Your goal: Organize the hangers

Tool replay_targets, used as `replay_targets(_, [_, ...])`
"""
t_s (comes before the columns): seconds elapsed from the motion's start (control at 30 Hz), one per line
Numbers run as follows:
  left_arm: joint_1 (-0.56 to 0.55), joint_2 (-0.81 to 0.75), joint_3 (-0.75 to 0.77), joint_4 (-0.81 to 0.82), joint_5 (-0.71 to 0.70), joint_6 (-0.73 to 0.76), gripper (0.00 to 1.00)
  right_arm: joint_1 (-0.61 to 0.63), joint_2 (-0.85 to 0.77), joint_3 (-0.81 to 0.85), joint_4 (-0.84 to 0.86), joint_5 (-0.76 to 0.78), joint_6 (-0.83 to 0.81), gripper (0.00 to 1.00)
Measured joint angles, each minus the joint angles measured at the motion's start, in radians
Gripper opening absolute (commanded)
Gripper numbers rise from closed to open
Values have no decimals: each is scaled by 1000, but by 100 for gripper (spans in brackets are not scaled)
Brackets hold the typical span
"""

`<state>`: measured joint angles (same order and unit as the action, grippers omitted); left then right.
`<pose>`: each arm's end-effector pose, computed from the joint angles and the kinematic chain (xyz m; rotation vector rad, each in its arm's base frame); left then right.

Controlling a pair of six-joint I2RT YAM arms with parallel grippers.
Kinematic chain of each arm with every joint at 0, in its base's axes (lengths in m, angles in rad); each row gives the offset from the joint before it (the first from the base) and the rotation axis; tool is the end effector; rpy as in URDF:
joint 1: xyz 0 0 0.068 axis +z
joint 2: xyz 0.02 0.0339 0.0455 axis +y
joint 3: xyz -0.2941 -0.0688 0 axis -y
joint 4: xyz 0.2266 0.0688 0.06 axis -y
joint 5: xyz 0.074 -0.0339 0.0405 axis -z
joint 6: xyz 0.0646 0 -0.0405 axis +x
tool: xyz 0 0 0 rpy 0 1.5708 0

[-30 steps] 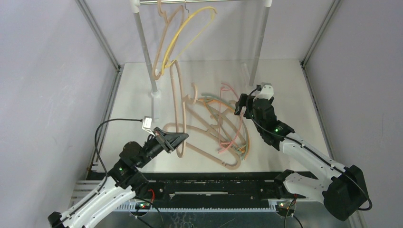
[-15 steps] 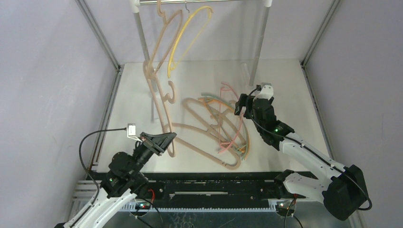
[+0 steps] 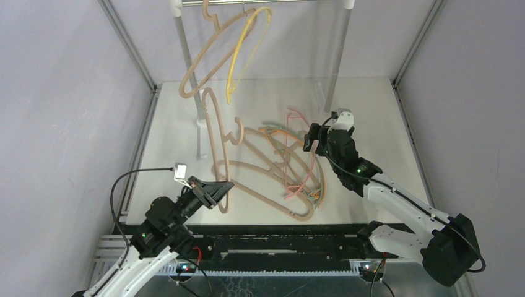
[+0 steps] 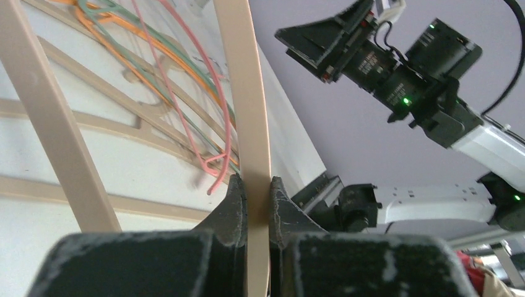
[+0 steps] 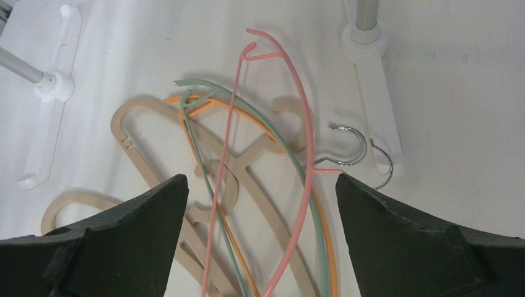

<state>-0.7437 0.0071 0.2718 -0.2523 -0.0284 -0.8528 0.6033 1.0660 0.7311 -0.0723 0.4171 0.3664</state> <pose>0.0509 -0.0443 0.2345 -0.1169 1.6927 -1.2133 0.2073 0.1110 0.3004 0.0387 1.9479 0.2302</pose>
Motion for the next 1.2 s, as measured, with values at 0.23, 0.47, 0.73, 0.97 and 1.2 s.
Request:
replay_targets(0.23, [0,0,0,97,114,-14,0,6,-17,0,-2,12,0,97])
replay_targets(0.47, [0,16,3,246,157,-47,0,14,-42,0,-7,26,-1,97])
replay_targets(0.73, [1,199,68,393,202,-90,0,14,-63,0,-24,36,-2,97])
replay_targets(0.97, [13,356,172,493,277,-116,0,14,-87,0,-45,48,-3,97])
replay_targets(1.2, [88,489,275,575,356,-134,0,14,-98,0,-53,51,-3,97])
